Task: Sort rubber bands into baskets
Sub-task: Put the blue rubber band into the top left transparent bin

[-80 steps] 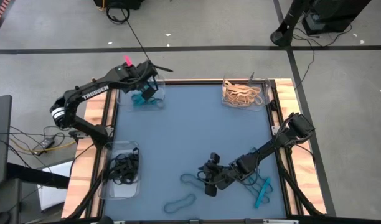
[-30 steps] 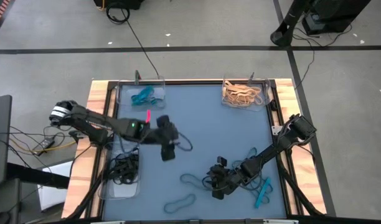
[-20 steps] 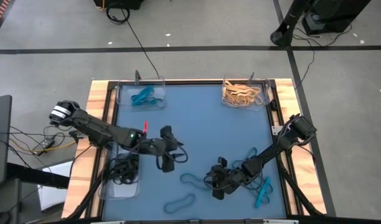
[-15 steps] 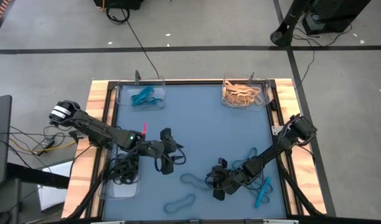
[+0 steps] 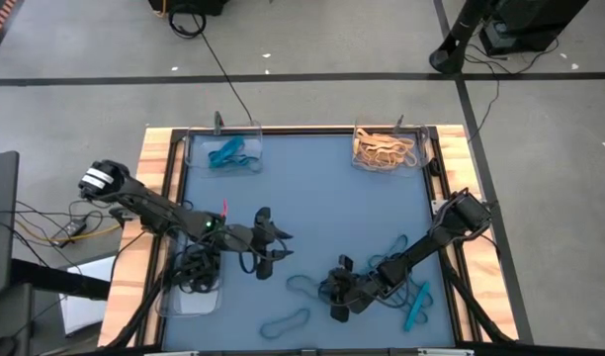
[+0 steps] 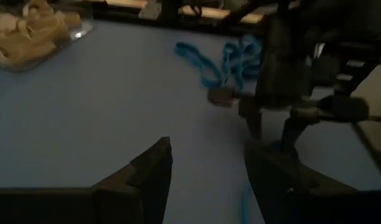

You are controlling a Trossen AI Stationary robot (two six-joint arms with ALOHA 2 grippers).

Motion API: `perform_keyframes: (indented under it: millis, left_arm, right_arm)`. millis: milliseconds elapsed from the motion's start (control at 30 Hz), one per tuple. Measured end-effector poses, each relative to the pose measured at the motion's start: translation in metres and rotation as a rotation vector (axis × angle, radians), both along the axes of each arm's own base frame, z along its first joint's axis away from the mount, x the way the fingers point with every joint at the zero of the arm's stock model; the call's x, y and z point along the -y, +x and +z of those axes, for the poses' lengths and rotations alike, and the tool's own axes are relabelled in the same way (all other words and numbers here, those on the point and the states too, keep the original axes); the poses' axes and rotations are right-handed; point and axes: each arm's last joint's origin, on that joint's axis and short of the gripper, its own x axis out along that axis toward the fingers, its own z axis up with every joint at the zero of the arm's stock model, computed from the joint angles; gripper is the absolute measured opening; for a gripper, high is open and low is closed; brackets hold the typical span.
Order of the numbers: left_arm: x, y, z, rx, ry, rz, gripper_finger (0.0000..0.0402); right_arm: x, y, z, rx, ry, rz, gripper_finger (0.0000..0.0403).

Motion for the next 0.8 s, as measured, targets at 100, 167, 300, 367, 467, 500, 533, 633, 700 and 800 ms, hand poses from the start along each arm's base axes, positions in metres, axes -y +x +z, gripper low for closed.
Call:
perform_keyframes:
  millis: [100, 167, 300, 367, 467, 500, 533, 633, 700, 800]
  left_arm:
    - [0.002, 0.003, -0.010, -0.019, 0.002, -0.010, 0.0202]
    - [0.004, 0.009, -0.017, -0.014, -0.007, -0.025, 0.0202]
    - [0.009, 0.019, -0.033, -0.002, -0.002, -0.066, 0.0202]
    - [0.011, 0.024, -0.039, 0.016, 0.008, -0.095, 0.0202]
    - [0.014, 0.028, -0.047, 0.032, 0.016, -0.130, 0.0202]
    - [0.015, 0.030, -0.049, 0.037, 0.017, -0.131, 0.0202]
    - [0.015, 0.031, -0.051, 0.040, 0.016, -0.134, 0.0202]
    - [0.017, 0.034, -0.057, 0.043, 0.001, -0.168, 0.0202]
    - [0.018, 0.034, -0.062, 0.025, -0.005, -0.189, 0.0202]
    - [0.019, 0.034, -0.065, 0.009, -0.014, -0.220, 0.0202]
  right_arm:
    - [0.000, 0.001, 0.004, 0.006, -0.042, 0.016, 0.0066]
    - [0.000, 0.002, 0.008, 0.019, -0.083, 0.038, 0.0020]
    - [-0.002, 0.007, 0.023, 0.094, -0.125, 0.003, 0.0021]
    - [0.000, 0.010, 0.029, 0.119, -0.159, -0.018, 0.0016]
    - [0.001, 0.017, 0.036, 0.147, -0.209, -0.023, 0.0009]
    - [0.001, 0.019, 0.040, 0.158, -0.217, -0.028, 0.0009]
    - [0.001, 0.022, 0.043, 0.167, -0.221, -0.028, 0.0010]
    - [0.003, 0.026, 0.047, 0.181, -0.238, -0.042, 0.0011]
    - [0.003, 0.028, 0.049, 0.192, -0.269, -0.065, 0.0009]
    - [0.004, 0.028, 0.050, 0.205, -0.299, -0.104, 0.0009]
